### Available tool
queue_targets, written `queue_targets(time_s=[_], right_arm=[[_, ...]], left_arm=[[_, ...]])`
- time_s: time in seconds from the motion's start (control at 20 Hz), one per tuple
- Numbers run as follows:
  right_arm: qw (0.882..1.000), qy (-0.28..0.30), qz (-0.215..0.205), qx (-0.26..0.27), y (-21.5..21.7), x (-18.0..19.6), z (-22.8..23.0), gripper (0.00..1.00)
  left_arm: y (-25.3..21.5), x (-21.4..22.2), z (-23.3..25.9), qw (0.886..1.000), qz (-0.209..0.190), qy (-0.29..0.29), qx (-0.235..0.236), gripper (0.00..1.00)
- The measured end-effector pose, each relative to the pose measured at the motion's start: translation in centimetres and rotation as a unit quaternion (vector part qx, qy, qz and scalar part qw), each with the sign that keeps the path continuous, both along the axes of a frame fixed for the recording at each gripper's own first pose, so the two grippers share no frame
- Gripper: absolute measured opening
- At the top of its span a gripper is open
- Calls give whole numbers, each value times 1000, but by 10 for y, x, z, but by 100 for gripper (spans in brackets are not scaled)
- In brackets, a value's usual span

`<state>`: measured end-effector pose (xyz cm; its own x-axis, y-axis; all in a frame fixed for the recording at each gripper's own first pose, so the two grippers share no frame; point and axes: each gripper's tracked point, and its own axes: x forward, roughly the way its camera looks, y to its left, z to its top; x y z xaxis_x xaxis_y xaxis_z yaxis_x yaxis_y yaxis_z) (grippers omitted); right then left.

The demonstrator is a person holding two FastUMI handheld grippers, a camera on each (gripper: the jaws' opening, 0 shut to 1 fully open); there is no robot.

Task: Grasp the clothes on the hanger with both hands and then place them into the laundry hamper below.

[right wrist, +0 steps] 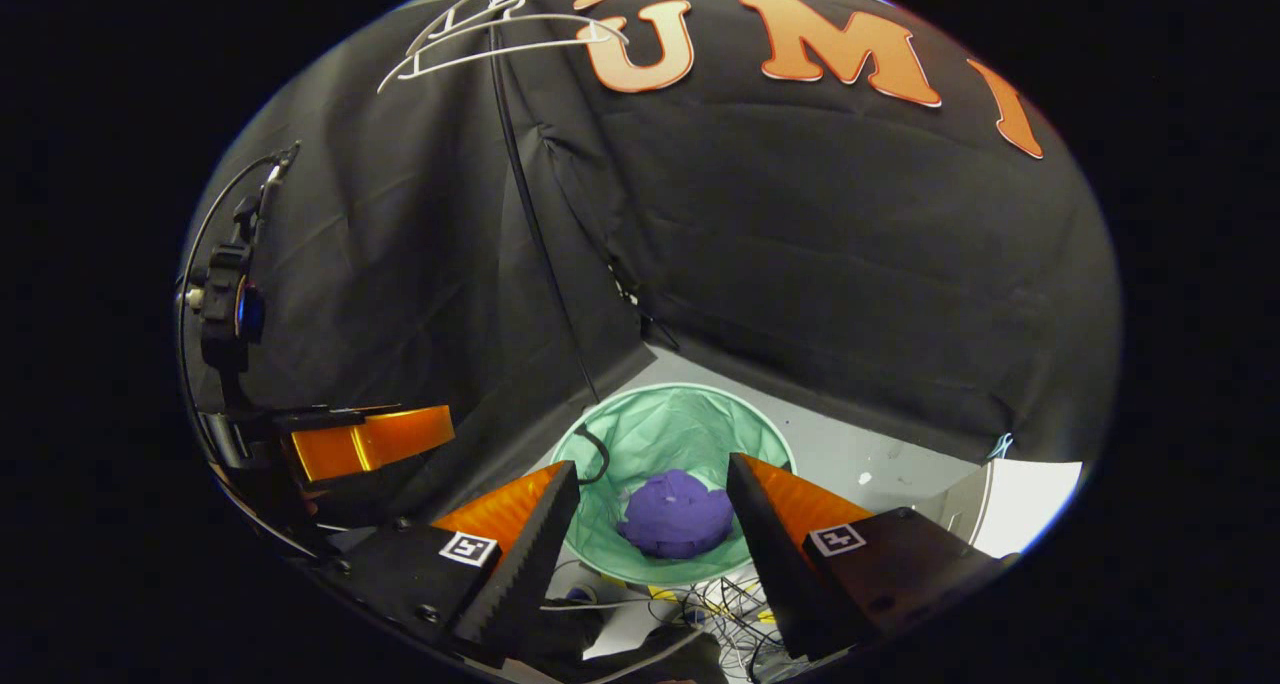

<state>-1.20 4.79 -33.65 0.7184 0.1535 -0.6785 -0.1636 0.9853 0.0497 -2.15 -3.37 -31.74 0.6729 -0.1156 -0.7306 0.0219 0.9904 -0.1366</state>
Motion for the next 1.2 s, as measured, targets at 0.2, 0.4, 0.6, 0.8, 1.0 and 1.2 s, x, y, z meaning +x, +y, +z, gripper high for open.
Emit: queue_targets(time_s=[0.2,0.4,0.6,0.8,1.0,1.2], right_arm=[[998,-59,-4,12,3,14,48,97],[991,-132,-15,23,-1,30,119,97],[976,-215,-25,22,-8,35,198,97],[959,-280,-43,29,-18,41,259,92],[946,-320,-53,8,-35,53,294,87],[939,-339,-63,4,-41,59,306,87]], left_arm=[[-1,12,53,997,3,-76,4,96],[-1,31,119,989,21,-144,-23,96],[14,42,187,976,42,-213,-33,95],[17,51,250,958,39,-284,-24,95],[13,60,281,947,41,-319,-23,90],[4,69,298,940,26,-339,-34,96]])
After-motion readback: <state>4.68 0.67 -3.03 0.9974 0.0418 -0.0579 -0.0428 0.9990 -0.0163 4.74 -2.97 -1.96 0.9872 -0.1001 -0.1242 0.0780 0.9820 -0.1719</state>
